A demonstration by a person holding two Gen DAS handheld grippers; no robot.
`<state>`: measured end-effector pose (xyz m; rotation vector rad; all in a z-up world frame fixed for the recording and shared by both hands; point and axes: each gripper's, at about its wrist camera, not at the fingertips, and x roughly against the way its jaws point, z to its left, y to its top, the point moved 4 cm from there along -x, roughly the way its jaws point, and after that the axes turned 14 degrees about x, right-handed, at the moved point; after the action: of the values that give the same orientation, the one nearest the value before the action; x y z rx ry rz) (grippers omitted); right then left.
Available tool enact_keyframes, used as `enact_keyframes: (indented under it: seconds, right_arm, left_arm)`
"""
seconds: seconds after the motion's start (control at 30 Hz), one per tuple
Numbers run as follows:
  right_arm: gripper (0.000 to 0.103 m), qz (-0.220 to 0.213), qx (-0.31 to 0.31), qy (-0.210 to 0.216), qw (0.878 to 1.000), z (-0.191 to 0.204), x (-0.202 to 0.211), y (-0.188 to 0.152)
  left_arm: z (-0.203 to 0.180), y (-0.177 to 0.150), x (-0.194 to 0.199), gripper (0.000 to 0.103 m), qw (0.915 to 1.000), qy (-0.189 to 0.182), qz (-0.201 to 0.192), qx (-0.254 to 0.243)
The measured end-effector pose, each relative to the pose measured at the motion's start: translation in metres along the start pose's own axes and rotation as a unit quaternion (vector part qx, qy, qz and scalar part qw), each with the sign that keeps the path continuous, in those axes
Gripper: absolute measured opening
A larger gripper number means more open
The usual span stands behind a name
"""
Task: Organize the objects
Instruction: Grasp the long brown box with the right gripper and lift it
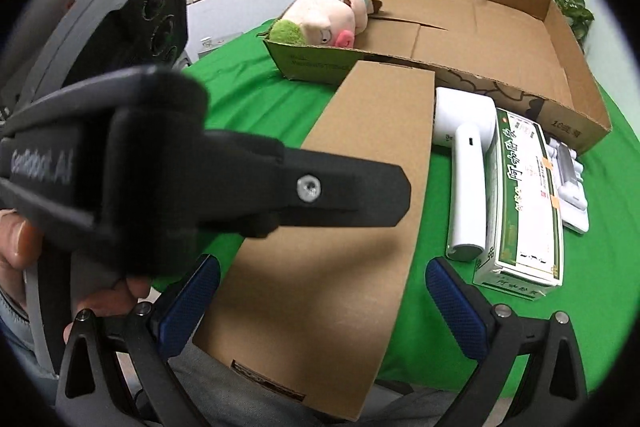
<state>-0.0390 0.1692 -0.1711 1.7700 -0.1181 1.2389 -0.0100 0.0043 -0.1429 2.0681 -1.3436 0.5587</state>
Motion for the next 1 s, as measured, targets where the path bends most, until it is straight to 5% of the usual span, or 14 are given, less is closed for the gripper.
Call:
enact_keyframes:
  seconds: [0.43, 0.8, 1.0]
  right_arm:
    - [0.094, -0.001, -0.037, 0.035, 0.999, 0.001, 0.007, -0.021]
    - [0.091, -0.029, -0.128, 0.14, 0.981, -0.019, 0.023, -0.041]
    - [0.09, -0.045, -0.131, 0.158, 0.978, -0.021, 0.034, -0.049]
  left_arm:
    - [0.01, -0.014, 0.002, 0.093, 0.9999, 0.004, -0.007, 0.008]
    - [0.013, -0.007, 0.004, 0.09, 0.9995, 0.016, -0.008, 0.025]
    - [0.01, -0.01, -0.001, 0.082, 0.9993, 0.024, -0.008, 0.028]
